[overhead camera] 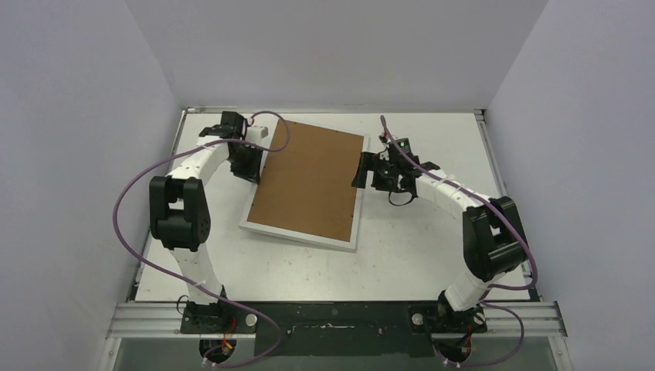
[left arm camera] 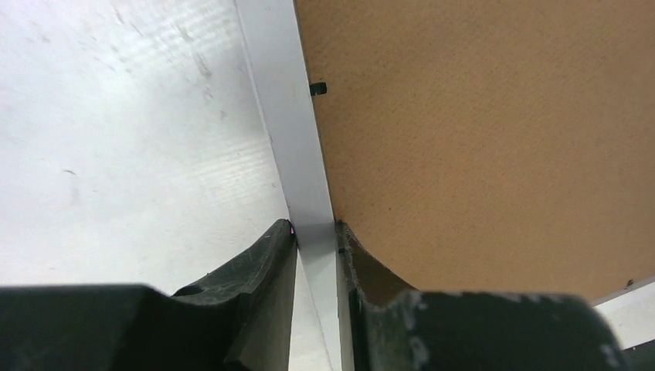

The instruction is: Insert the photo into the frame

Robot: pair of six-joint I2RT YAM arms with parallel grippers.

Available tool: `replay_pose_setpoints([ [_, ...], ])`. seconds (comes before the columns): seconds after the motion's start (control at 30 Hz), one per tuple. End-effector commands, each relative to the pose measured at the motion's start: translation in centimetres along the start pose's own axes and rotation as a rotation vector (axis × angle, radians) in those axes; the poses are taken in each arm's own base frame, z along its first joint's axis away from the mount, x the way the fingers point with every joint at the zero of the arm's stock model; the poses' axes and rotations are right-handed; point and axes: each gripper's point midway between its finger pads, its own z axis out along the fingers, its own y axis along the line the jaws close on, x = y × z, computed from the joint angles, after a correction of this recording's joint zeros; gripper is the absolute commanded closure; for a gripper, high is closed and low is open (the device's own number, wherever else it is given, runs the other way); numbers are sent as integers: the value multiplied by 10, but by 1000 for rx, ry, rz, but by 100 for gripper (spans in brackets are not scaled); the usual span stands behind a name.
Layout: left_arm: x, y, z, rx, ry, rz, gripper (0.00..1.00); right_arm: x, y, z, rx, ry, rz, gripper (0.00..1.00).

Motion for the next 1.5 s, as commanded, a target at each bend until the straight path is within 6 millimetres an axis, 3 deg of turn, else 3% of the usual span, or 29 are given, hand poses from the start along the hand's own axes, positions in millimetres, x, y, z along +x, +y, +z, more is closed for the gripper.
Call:
replay_pose_setpoints([
  [0.0,-36,-8,-52,-19,-138,32,100,-31,44,-43,-34,-260,-259,2],
  [0.07,-37,-11,-57,-20,-145,26,100,-22,63,-59,-29,-362,-393,10],
  [0.2,-41,-14,-68,-29,-161,12,100,5,103,-92,2,-554,-660,10],
  [0.3,-41,-16,-73,-37,-167,7,100,36,123,-96,18,-566,-803,10],
  [0.43,-40,-18,-76,-41,-164,7,100,93,156,-89,1,-536,-1036,10],
  [0.57,-40,-21,-77,-39,-162,9,100,149,179,-66,19,-472,-1303,10],
  [0.7,-40,-24,-78,-35,-155,12,100,185,192,-44,7,-442,-1447,10],
  [0.9,-39,-26,-80,-36,-153,17,100,190,202,-30,31,-497,-1471,10],
  [1.03,-39,-26,-82,-37,-156,20,100,181,198,-18,179,-575,-1514,10],
  [1.27,-39,-27,-82,-33,-152,20,100,189,194,12,280,-591,-1629,9],
  [1.4,-31,-27,-77,-25,-133,17,100,192,189,2,222,-564,-1583,9],
  [1.43,-28,-28,-73,-7,-128,13,97,192,189,-4,188,-559,-1542,9],
  [1.47,-24,-28,-68,7,-121,6,88,188,190,-11,154,-559,-1498,10],
])
